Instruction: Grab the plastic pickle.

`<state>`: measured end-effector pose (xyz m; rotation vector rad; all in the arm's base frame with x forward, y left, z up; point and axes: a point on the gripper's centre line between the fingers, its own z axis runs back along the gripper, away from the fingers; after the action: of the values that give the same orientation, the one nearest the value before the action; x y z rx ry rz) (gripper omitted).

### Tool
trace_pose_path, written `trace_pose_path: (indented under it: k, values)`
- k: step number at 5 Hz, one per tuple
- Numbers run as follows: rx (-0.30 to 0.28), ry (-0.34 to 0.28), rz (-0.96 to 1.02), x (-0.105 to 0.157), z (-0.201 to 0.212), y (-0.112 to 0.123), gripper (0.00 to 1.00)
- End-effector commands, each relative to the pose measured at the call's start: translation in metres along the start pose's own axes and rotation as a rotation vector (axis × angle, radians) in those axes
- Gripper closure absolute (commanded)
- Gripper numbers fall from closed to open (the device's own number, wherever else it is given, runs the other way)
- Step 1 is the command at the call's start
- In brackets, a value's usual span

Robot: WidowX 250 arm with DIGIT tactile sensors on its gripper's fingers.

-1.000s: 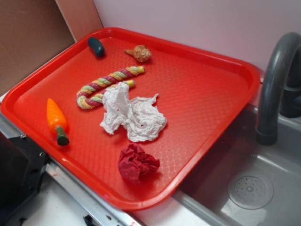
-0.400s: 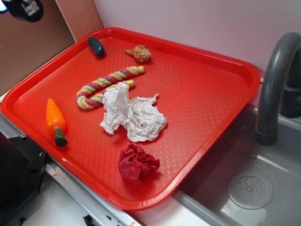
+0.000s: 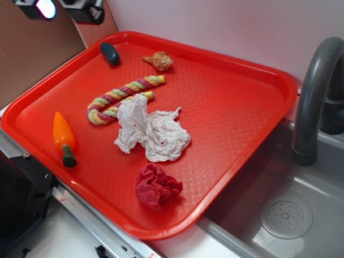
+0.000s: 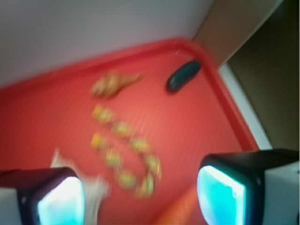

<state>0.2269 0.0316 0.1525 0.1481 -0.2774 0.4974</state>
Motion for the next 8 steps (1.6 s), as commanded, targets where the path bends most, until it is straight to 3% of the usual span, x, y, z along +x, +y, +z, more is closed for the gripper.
trace_pose_path:
  k: [1, 2, 4, 6, 7, 8]
  values:
    - [0.082, -0.128, 0.222, 0.039, -0.048, 0.027, 0.00]
    - [0.071, -0.164, 0.288, 0.047, -0.071, 0.037, 0.00]
    - [0.119, -0.187, 0.342, 0.069, -0.115, 0.051, 0.00]
    - [0.088, -0.189, 0.338, 0.084, -0.136, 0.048, 0.00]
    - [0.096, -0.148, 0.318, 0.082, -0.153, 0.047, 0.00]
    - [0.105, -0.119, 0.314, 0.078, -0.160, 0.048, 1.00]
